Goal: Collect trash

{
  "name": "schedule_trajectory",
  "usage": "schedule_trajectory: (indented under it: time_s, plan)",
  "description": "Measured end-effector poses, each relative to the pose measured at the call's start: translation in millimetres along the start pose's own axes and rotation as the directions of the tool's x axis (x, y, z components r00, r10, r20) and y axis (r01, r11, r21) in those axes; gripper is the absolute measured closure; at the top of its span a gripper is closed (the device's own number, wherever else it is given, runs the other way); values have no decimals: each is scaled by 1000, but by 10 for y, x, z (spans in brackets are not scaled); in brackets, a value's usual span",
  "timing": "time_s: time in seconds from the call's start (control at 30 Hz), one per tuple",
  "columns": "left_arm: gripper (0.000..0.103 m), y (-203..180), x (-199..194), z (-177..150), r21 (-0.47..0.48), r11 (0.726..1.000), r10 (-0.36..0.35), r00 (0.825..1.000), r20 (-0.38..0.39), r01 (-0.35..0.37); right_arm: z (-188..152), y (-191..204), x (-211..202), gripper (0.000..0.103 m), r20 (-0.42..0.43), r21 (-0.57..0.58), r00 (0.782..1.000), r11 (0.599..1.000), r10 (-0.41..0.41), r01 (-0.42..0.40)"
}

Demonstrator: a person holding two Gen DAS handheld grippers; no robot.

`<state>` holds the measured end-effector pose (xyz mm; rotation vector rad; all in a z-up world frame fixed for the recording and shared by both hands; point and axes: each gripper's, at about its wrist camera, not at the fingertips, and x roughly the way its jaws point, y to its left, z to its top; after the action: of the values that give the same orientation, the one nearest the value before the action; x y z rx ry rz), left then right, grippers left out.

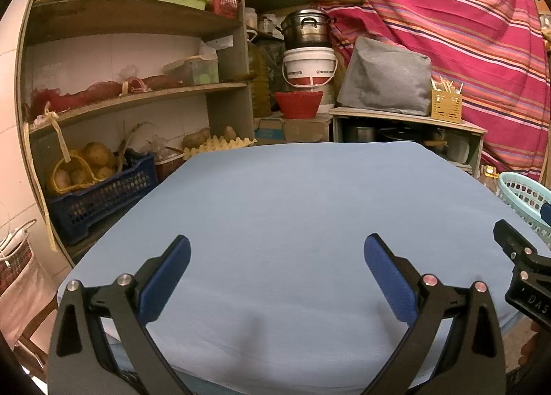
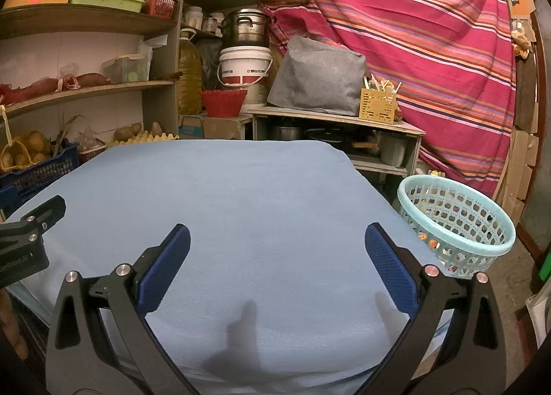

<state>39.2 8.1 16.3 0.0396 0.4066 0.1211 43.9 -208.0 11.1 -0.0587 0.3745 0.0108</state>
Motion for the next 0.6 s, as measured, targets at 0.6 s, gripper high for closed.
schedule_trajectory:
  time_s: [0.6]
  plan:
    - [5,57,7,2,16,1000,20,1000,11,-21,40,52,-14,4,-1,29,1000,1000,8,-8]
